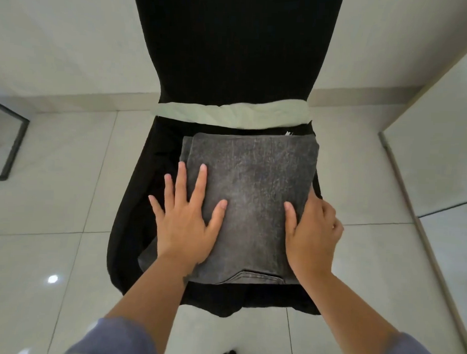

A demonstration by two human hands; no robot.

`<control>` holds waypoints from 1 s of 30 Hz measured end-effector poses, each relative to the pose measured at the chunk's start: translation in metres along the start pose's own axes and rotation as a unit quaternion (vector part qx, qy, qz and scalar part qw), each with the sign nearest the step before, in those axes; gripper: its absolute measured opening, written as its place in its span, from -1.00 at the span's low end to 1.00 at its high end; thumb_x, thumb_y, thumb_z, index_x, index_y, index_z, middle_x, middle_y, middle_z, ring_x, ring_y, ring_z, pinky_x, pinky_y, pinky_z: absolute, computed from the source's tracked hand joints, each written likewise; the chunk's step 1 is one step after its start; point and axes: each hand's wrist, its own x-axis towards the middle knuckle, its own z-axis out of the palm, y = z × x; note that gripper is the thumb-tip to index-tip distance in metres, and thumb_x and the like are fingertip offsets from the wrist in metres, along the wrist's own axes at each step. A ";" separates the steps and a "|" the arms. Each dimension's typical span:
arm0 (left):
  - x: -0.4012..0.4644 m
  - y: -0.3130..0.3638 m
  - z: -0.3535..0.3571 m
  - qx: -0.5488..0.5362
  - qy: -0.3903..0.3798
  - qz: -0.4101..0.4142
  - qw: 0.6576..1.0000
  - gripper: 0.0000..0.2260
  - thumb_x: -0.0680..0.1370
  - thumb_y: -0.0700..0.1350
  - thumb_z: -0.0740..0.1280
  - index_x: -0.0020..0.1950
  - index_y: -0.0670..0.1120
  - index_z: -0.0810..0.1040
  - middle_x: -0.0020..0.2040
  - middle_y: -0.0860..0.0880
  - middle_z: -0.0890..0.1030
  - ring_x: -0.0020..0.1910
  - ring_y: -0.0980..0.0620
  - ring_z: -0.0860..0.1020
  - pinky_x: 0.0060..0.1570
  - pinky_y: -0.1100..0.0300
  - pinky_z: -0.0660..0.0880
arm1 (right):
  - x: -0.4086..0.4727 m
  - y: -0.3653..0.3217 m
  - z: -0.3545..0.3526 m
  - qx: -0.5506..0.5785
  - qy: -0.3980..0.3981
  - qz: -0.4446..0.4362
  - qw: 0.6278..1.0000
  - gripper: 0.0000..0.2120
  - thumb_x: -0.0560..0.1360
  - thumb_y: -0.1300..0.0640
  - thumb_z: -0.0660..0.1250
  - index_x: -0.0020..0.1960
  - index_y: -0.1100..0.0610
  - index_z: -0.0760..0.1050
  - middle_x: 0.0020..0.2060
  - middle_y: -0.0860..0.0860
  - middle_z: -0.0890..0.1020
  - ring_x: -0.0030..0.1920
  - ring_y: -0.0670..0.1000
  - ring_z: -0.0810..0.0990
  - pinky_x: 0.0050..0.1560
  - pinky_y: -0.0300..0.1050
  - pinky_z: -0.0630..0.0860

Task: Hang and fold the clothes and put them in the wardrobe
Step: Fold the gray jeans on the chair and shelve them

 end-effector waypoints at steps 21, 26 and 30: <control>-0.035 -0.007 -0.033 0.003 -0.074 -0.191 0.979 -0.28 0.39 0.49 0.01 0.27 -0.03 0.39 -0.15 0.06 0.53 -0.27 0.05 0.48 -0.40 0.23 0.32 | -0.016 -0.001 -0.032 0.036 -0.147 0.155 0.976 -0.39 0.51 -0.33 0.02 0.23 0.17 0.36 -0.18 0.00 0.51 -0.17 0.08 0.53 -0.22 -0.10 0.43; -0.033 0.000 -0.053 -0.080 -0.066 -0.198 0.975 -0.43 0.39 0.47 0.12 0.04 0.03 0.50 -0.17 0.11 0.56 -0.24 0.09 0.50 -0.30 0.19 0.40 | -0.019 -0.009 -0.049 0.184 -0.115 0.165 0.962 -0.50 0.55 -0.20 0.12 0.23 0.20 0.33 -0.14 0.00 0.51 -0.15 0.03 0.50 -0.20 -0.14 0.42; -0.039 0.026 -0.077 -0.099 -0.055 -0.168 0.979 -0.50 0.43 0.42 0.13 0.00 0.04 0.51 -0.21 0.13 0.56 -0.27 0.13 0.50 -0.29 0.21 0.44 | -0.018 -0.008 -0.086 0.174 -0.072 0.134 0.973 -0.61 0.56 -0.17 0.11 0.12 0.15 0.35 -0.26 -0.01 0.51 -0.25 0.03 0.51 -0.38 -0.24 0.33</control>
